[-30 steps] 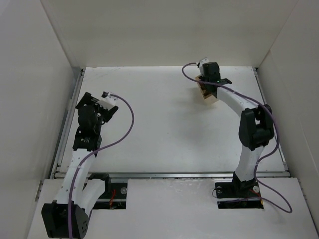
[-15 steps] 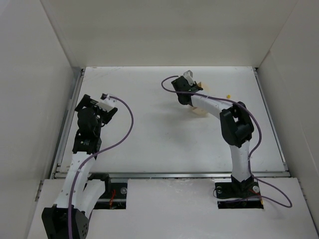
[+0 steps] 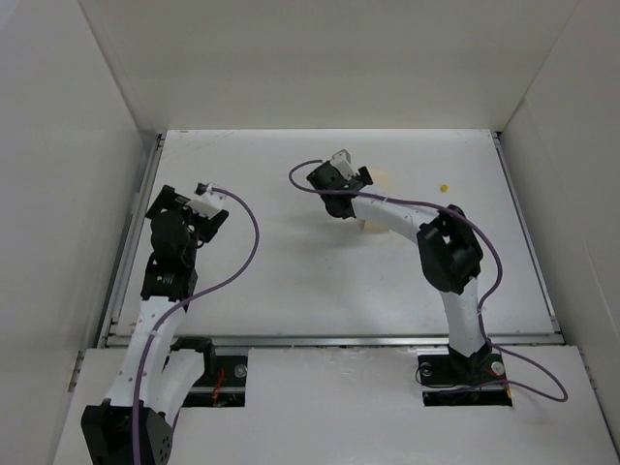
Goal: Build the wood block tower
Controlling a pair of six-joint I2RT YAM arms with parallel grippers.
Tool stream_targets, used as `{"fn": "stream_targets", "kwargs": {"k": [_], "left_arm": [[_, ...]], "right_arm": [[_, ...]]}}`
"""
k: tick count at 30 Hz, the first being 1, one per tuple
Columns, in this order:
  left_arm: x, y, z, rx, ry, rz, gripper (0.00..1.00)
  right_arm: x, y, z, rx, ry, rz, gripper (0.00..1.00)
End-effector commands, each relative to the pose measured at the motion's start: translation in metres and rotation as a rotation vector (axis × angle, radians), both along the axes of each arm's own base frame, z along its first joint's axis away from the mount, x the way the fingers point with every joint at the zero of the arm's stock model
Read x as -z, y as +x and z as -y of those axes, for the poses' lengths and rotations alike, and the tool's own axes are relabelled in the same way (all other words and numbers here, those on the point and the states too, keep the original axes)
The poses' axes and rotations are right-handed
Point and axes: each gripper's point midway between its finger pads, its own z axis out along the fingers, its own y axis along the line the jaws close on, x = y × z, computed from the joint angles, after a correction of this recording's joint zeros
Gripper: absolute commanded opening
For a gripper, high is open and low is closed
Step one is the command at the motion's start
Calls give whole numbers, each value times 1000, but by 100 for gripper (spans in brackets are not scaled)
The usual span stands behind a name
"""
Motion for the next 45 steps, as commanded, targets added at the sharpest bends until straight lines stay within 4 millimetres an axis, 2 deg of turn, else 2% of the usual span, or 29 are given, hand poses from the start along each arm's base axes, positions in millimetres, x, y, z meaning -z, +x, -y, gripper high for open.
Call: {"fn": "stream_targets", "kwargs": {"k": [1, 2, 4, 5, 6, 8, 10, 11, 12, 13, 14, 18, 23, 24, 26, 29, 30, 32, 33, 39, 41, 45], "left_arm": [[-1, -2, 1, 1, -16, 26, 100], [2, -3, 1, 1, -16, 15, 100], [-1, -4, 1, 1, -16, 24, 100], [4, -5, 2, -1, -25, 16, 100], [4, -5, 2, -1, -25, 16, 100], [1, -6, 1, -1, -25, 25, 100], [1, -6, 1, -1, -25, 25, 100], [3, -6, 1, -1, -25, 16, 100], [3, -6, 1, -1, -25, 16, 100], [3, -6, 1, -1, -25, 16, 100], [3, -6, 1, -1, -25, 16, 100], [3, -8, 1, -1, -25, 16, 100], [3, -8, 2, -2, -34, 17, 100], [3, -8, 2, -2, -34, 17, 100], [5, -9, 2, -3, -33, 8, 100], [5, -9, 2, -3, -33, 8, 100], [7, -10, 2, -3, -33, -2, 100], [7, -10, 2, -3, -33, -2, 100], [7, -10, 2, -3, -33, -2, 100], [9, -10, 2, -3, -32, -11, 100], [9, -10, 2, -3, -32, -11, 100], [9, -10, 2, -3, -32, -11, 100]], "right_arm": [[-25, 5, -10, 16, 117, 49, 79], [-37, 4, -12, 13, 160, 74, 82], [-40, 5, -12, -8, 243, 51, 92], [-53, 6, -14, -17, 314, 72, 96], [-51, 5, -22, -59, 392, 31, 100], [-53, 12, -12, -55, 525, 9, 100], [-53, 13, -15, -61, 600, -10, 100], [-54, 17, 0, -27, 638, -10, 100], [-57, 19, 4, -21, 679, -15, 100], [-55, 18, -2, -43, 745, -54, 100], [-56, 21, 8, -35, 772, -50, 100], [-52, 21, 12, -54, 776, -76, 100], [-31, 24, 13, -92, 812, -123, 100], [-26, 22, 7, -109, 833, -151, 100], [-22, 29, 13, -105, 855, -143, 100], [-19, 35, 11, -107, 856, -139, 100], [-8, 37, 15, -81, 833, -157, 100], [-9, 44, 17, -67, 806, -157, 100], [1, 42, 20, -47, 789, -183, 100], [1, 48, 24, -25, 747, -149, 100], [5, 47, 21, -25, 737, -156, 96], [5, 46, 19, -27, 728, -154, 83]]}}
